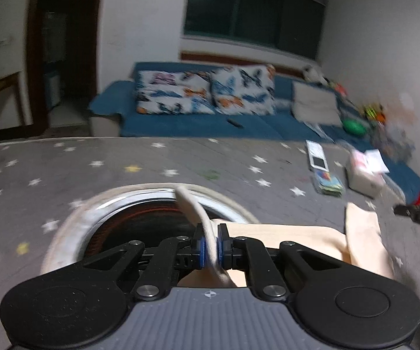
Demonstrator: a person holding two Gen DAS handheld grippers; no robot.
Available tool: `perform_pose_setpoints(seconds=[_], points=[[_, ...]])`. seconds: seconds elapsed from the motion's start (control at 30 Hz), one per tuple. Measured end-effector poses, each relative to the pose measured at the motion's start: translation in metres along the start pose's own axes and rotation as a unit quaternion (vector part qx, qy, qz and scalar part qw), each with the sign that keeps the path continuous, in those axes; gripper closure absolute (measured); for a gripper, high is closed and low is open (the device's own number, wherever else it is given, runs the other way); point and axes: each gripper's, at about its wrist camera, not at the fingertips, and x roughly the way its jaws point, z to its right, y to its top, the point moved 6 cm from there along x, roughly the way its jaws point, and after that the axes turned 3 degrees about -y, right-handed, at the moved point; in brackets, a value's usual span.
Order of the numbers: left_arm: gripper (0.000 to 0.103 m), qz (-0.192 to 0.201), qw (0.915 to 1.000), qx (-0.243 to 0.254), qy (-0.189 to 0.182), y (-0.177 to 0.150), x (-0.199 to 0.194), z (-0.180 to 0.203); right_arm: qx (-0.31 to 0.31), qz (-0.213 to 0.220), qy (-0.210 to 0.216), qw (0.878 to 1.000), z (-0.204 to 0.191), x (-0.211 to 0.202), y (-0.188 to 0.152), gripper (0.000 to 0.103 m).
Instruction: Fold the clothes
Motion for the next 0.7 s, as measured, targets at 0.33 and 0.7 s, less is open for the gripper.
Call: perform_pose_setpoints(seconds=[0.33, 0.7], points=[[0.095, 0.012, 0.9951, -0.077, 0.060, -0.051, -0.073, -0.061, 0.001, -0.030, 0.096, 0.995, -0.053, -0.015, -0.025, 0.083], [0.095, -0.007, 0.9924, -0.101, 0.070, -0.081, -0.080, -0.075, -0.041, -0.067, 0.131, 0.988, -0.097, -0.027, -0.058, 0.099]])
